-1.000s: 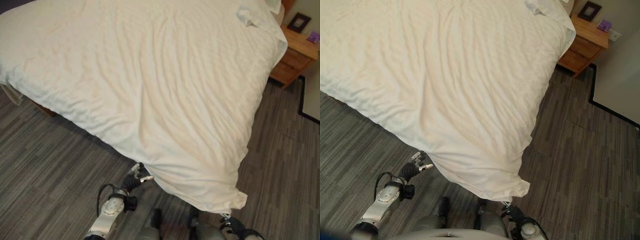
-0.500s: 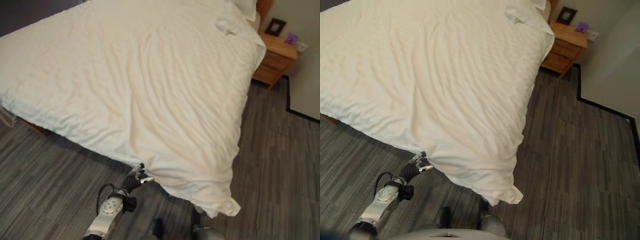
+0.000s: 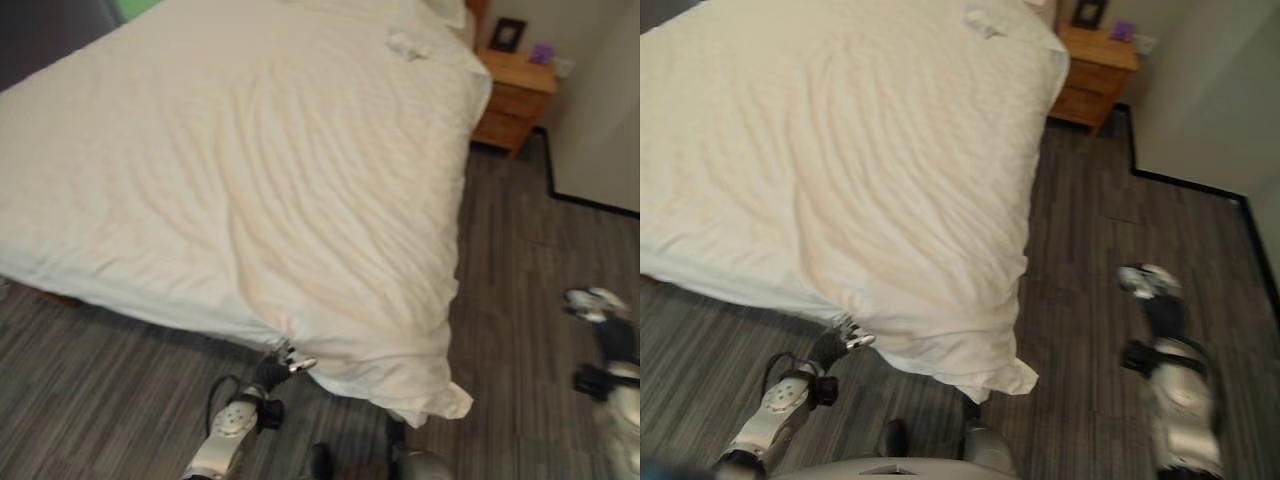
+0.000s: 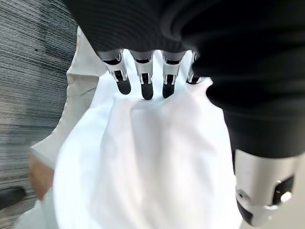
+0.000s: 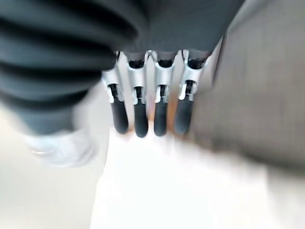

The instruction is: Making the bed.

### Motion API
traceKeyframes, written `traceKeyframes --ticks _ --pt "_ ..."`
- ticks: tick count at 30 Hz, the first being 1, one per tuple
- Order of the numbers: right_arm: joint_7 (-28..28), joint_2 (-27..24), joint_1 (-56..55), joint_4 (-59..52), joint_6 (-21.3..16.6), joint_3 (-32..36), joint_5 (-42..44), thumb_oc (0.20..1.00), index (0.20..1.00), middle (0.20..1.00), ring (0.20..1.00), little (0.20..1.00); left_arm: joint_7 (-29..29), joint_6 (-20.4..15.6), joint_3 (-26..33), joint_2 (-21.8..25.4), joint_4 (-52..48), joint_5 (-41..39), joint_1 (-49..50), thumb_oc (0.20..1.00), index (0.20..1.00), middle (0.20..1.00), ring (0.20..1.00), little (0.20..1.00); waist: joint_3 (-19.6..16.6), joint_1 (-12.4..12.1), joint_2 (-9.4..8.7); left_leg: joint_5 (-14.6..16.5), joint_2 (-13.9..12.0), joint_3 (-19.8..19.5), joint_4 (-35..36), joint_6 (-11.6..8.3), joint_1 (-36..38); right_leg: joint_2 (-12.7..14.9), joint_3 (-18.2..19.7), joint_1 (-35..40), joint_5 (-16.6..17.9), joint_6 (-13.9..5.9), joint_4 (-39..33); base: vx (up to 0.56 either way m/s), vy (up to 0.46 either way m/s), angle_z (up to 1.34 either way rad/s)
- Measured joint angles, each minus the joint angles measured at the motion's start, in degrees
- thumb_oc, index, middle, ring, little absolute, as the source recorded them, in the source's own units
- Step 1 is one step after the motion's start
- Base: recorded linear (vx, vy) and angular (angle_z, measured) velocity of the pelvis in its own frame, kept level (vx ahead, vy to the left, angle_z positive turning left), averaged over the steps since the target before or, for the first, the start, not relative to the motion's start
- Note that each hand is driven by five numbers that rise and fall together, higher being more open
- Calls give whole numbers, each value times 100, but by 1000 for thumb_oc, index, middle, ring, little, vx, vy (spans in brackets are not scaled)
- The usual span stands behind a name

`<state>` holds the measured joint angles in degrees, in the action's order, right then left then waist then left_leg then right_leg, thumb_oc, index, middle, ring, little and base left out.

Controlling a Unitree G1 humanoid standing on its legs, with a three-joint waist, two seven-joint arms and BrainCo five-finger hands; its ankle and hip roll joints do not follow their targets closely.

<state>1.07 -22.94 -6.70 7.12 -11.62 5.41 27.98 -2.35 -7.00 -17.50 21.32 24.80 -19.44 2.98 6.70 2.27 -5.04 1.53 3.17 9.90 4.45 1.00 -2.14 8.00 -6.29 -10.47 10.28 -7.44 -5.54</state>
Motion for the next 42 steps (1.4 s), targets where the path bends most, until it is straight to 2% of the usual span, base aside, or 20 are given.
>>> traceKeyframes --ticks 2,4,7,10,13,20,28,33,38,42 --pt "-254 97 76 -41 29 -586 362 200 200 200 200 200 -16 -1 -69 26 -78 0 125 1000 1000 1000 1000 1000 12 -138 27 -7 -16 -9 -10 7 -50 5 -26 -16 5 5 0 -27 -27 7" --pt "-588 178 96 -240 57 -1417 634 200 200 200 200 200 -34 4 -201 86 -116 1 213 1000 1000 1000 1000 1000 83 -126 18 -17 -30 -63 0 5 -58 26 -121 -14 4 5 -1 -15 -11 13" --pt "-951 328 223 178 211 -1954 864 200 200 200 200 200 -54 1 -301 80 -127 1 177 1000 1000 1000 1000 1000 167 -252 11 -43 -28 -129 48 0 -50 25 -205 8 1 5 -1 -3 -11 13" --pt "-1045 276 249 276 370 -2208 853 200 200 200 200 200 -55 -3 -300 79 -143 1 175 1000 1000 1000 1000 1000 272 -331 46 -53 -25 -162 56 4 -47 42 -284 17 0 6 -2 2 -12 7" --pt "-1040 438 284 525 395 -2186 864 200 200 200 200 200 -54 -3 -317 67 -138 1 164 1000 1000 1000 1000 1000 306 -329 79 -58 -31 -265 58 -4 -19 22 -360 74 -11 9 -2 -8 -5 11" --pt "-1032 351 338 851 408 -2306 832 200 200 200 200 200 -24 -38 -307 62 -137 30 122 1000 1000 1000 1000 1000 411 -396 75 -61 -26 -294 54 -9 -48 43 -421 77 -56 3 -4 -10 -4 4" --pt "-719 617 1384 2417 336 -2396 808 200 200 200 200 200 10 -153 -530 -8 92 27 -76 1000 1000 1000 1000 1000 502 -445 171 -65 -32 -410 22 -8 -180 46 -492 12 -67 10 -7 -17 -9 5" --pt "-699 704 1576 2990 154 -2470 804 200 200 200 200 200 80 -176 -595 -112 201 25 -238 1000 1000 1000 1000 1000 518 -523 189 -93 -54 -459 -36 -34 -278 52 -592 -48 -74 35 -7 -5 -4 7" --pt "-676 790 1568 3080 115 -2650 780 200 200 200 200 200 148 -179 -635 -118 329 28 -381 1000 1000 1000 1000 1000 534 -546 215 -43 -80 -474 -62 -110 -343 35 -598 -70 -176 54 -10 0 0 0" --pt "-756 781 1593 3232 111 -2904 298 200 200 200 200 200 210 -177 -642 -140 374 30 -367 1000 1000 1000 1000 1000 534 -554 226 -81 -122 -469 -71 -119 -375 -6 -601 -135 -134 106 -8 4 1 -1"
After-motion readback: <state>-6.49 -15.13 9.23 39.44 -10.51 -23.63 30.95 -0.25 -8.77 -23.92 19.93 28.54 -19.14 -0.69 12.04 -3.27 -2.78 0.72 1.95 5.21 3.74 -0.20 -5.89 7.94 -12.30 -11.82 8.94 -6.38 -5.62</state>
